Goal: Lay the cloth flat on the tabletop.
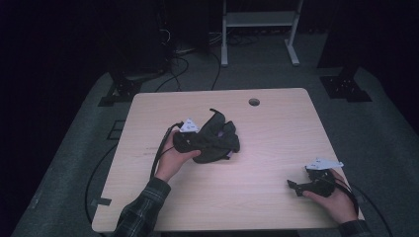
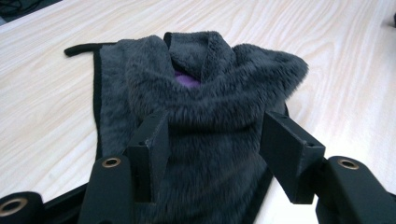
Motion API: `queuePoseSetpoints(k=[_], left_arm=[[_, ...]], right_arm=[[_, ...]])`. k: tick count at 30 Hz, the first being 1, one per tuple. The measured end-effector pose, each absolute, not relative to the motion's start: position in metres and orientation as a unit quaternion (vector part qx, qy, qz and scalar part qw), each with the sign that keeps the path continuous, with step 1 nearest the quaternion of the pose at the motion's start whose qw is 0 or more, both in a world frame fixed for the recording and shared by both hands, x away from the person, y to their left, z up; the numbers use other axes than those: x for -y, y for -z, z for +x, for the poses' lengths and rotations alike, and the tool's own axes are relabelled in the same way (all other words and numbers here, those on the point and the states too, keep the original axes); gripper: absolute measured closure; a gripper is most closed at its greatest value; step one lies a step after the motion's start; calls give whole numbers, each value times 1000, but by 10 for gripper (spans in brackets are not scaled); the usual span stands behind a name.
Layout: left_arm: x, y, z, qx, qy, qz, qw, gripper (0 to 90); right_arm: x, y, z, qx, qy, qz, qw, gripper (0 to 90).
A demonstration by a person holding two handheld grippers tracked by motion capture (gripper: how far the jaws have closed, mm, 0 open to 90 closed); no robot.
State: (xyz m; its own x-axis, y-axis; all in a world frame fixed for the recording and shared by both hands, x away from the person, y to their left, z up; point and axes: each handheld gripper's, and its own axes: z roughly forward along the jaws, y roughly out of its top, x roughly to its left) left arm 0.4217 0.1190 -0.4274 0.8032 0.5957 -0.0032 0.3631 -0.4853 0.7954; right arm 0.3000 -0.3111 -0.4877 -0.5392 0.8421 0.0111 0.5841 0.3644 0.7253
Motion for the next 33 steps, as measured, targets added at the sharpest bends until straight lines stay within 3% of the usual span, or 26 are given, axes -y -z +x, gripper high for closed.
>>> queuePoseSetpoints(k=[2, 5, 6, 11, 26, 27, 30, 33], left_arm=[[-114, 430, 427, -281, -142, 853, 417, 426], [-109, 433, 432, -285, -134, 852, 417, 569], [-108, 434, 433, -289, -130, 853, 414, 569], [-105, 431, 433, -304, -102, 853, 413, 820], [-124, 395, 401, -280, -110, 850, 432, 842], [-129, 389, 397, -278, -115, 848, 437, 844], [-132, 383, 394, -278, -119, 845, 442, 845], [-137, 374, 391, -274, -121, 838, 455, 846]], right_arm=[[311, 488, 300, -805, -349, 443, 185, 66], [311, 488, 300, -805, -349, 443, 185, 66], [311, 488, 300, -805, -349, 443, 185, 66], [311, 488, 300, -805, -349, 442, 185, 66], [312, 488, 300, -805, -349, 442, 185, 76], [313, 487, 299, -801, -353, 445, 189, 136], [315, 487, 299, -799, -356, 445, 191, 166], [317, 484, 299, -798, -352, 451, 189, 285]])
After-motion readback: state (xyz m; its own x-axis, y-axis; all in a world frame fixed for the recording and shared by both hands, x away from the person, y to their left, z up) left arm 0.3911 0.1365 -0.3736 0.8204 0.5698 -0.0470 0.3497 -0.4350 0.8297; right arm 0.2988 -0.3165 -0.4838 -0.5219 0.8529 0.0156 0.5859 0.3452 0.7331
